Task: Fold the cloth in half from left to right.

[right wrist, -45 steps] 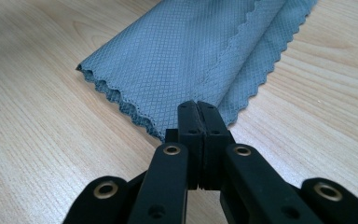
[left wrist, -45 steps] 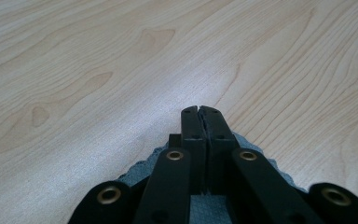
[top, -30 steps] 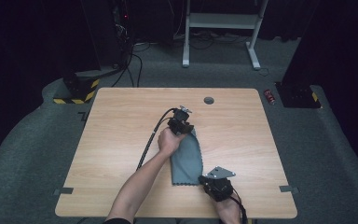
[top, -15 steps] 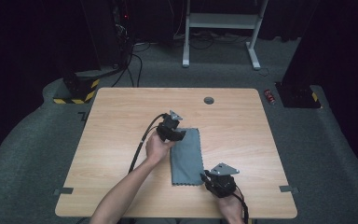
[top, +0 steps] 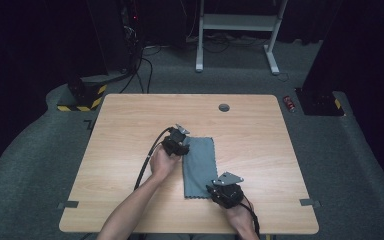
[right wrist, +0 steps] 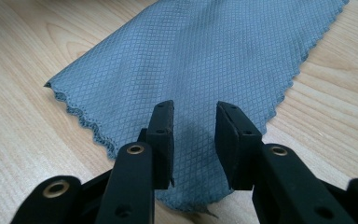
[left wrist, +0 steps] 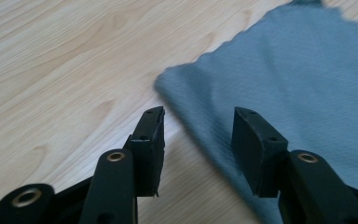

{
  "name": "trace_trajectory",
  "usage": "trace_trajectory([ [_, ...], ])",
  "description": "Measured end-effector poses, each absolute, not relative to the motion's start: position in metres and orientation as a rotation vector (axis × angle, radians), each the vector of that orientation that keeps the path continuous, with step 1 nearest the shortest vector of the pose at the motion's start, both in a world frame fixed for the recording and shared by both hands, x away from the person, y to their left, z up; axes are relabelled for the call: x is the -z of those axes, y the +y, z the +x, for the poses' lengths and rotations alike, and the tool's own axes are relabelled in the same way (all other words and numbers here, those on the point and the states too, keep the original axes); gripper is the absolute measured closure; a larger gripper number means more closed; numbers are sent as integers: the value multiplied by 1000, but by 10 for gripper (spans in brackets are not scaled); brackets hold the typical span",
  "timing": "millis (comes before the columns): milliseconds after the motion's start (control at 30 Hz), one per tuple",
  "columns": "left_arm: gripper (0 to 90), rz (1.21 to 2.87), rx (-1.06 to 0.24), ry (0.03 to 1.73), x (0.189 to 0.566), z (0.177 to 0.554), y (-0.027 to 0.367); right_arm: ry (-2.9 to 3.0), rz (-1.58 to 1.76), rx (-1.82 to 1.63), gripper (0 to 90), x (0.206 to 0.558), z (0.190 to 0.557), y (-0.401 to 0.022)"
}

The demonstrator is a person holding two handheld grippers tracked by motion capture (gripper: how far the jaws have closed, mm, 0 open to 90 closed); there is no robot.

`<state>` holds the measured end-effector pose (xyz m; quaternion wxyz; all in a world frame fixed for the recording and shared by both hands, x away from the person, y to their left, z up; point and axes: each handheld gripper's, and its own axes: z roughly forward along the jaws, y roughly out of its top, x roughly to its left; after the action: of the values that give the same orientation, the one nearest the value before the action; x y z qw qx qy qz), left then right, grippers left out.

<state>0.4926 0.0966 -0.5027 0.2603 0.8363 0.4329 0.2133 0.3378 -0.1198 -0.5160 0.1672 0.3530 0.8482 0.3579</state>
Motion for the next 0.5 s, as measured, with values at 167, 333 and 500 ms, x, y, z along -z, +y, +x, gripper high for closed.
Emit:
trace_trajectory([
  [167, 552, 2281, -619, 1210, 504, 493, 109, 2419, 999, -1005, 670, 517, 340, -120],
  [333, 561, 2239, -607, 1244, 501, 491, 125, 2421, 993, -1003, 665, 517, 340, -119],
  [500, 492, 2160, -489, 1161, 494, 486, 118, 2420, 990, -1005, 657, 517, 342, -118],
])
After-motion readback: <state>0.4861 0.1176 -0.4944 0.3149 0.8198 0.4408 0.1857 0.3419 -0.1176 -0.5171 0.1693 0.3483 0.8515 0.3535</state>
